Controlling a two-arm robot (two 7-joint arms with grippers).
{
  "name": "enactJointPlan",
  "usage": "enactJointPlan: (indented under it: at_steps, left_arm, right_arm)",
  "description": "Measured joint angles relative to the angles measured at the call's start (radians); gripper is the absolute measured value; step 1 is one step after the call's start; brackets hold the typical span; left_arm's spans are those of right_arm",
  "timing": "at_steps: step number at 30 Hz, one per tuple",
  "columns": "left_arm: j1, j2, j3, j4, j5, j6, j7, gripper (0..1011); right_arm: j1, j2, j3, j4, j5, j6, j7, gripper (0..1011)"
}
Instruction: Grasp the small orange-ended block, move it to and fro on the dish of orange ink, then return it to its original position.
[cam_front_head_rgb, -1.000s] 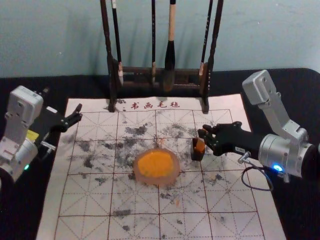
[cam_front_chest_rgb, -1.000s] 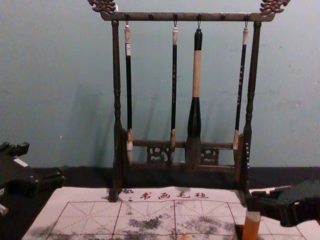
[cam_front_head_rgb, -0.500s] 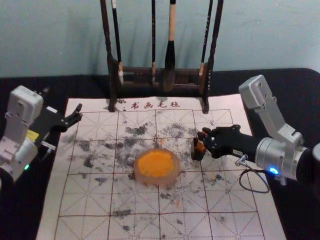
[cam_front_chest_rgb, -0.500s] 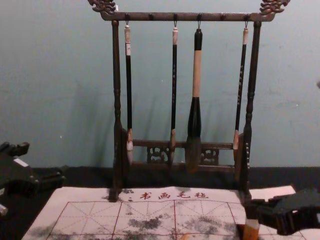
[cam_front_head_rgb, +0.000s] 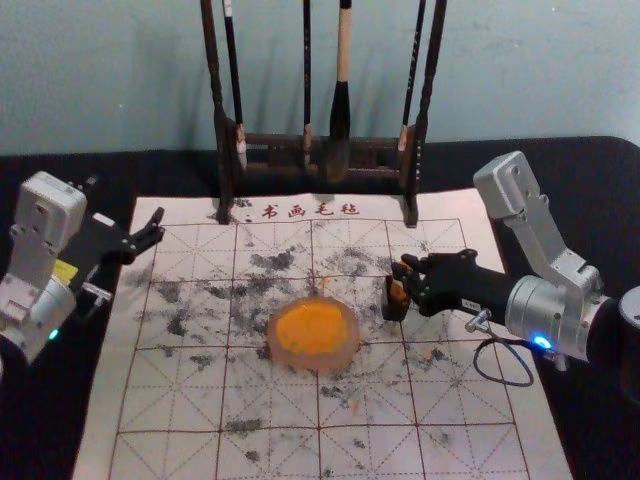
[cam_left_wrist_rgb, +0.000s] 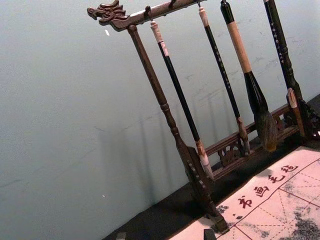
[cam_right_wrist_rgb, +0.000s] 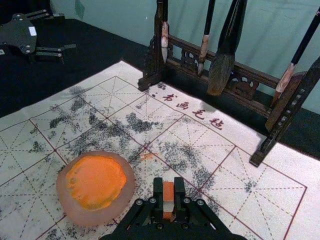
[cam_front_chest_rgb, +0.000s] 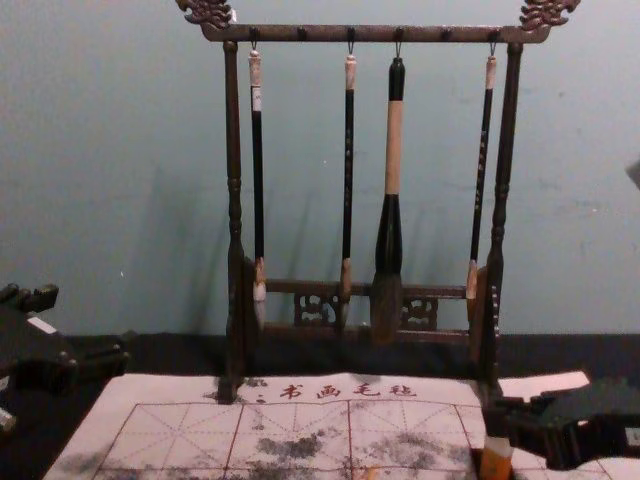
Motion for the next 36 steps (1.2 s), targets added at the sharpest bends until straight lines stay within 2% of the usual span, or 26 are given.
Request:
enactJointPlan:
  at_steps: [12, 15, 18, 21, 22, 25, 29, 31, 32, 35, 36]
  left_arm:
    - [0.0, 0.0, 0.0, 0.0, 0.0, 0.0, 0.0, 1001]
    - [0.0, 0.0, 0.0, 0.0, 0.0, 0.0, 0.0, 1001]
    - [0.0, 0.0, 0.0, 0.0, 0.0, 0.0, 0.0, 1001]
    - [0.0, 0.0, 0.0, 0.0, 0.0, 0.0, 0.0, 1001]
    - [0.0, 0.0, 0.0, 0.0, 0.0, 0.0, 0.0, 1001]
    - [0.0, 0.0, 0.0, 0.0, 0.0, 0.0, 0.0, 1001]
    - [0.0, 0.0, 0.0, 0.0, 0.0, 0.0, 0.0, 1001]
    - [0.0, 0.0, 0.0, 0.0, 0.0, 0.0, 0.0, 1001]
    - [0.0, 0.0, 0.0, 0.0, 0.0, 0.0, 0.0, 1001]
    - [0.0, 0.0, 0.0, 0.0, 0.0, 0.0, 0.0, 1001]
    - [0.0, 0.0, 0.0, 0.0, 0.0, 0.0, 0.0, 1001]
  right_arm:
    - [0.0, 0.001, 0.0, 0.0, 0.001, 0.001, 0.001, 139]
    - [0.001, 0.002, 0.0, -0.001, 0.002, 0.001, 0.001, 238]
    - [0.001, 0.002, 0.0, -0.001, 0.002, 0.001, 0.001, 294]
    - [0.001, 0.002, -0.001, -0.001, 0.003, 0.001, 0.001, 393]
    - [0.001, 0.002, -0.001, -0.001, 0.003, 0.001, 0.001, 453]
    - [0.001, 0.002, -0.001, -0.001, 0.003, 0.002, 0.001, 513]
    - [0.001, 0.002, -0.001, -0.001, 0.003, 0.002, 0.001, 677]
    - [0.001, 0.002, -0.001, -0.001, 0.003, 0.002, 0.001, 715]
    - [0.001, 0.002, -0.001, -0.001, 0.003, 0.002, 0.001, 772]
    - [0.001, 0.002, -0.001, -0.001, 0.004, 0.002, 0.001, 825]
    - [0.001, 0.002, -0.001, -0.001, 0.004, 0.002, 0.001, 875]
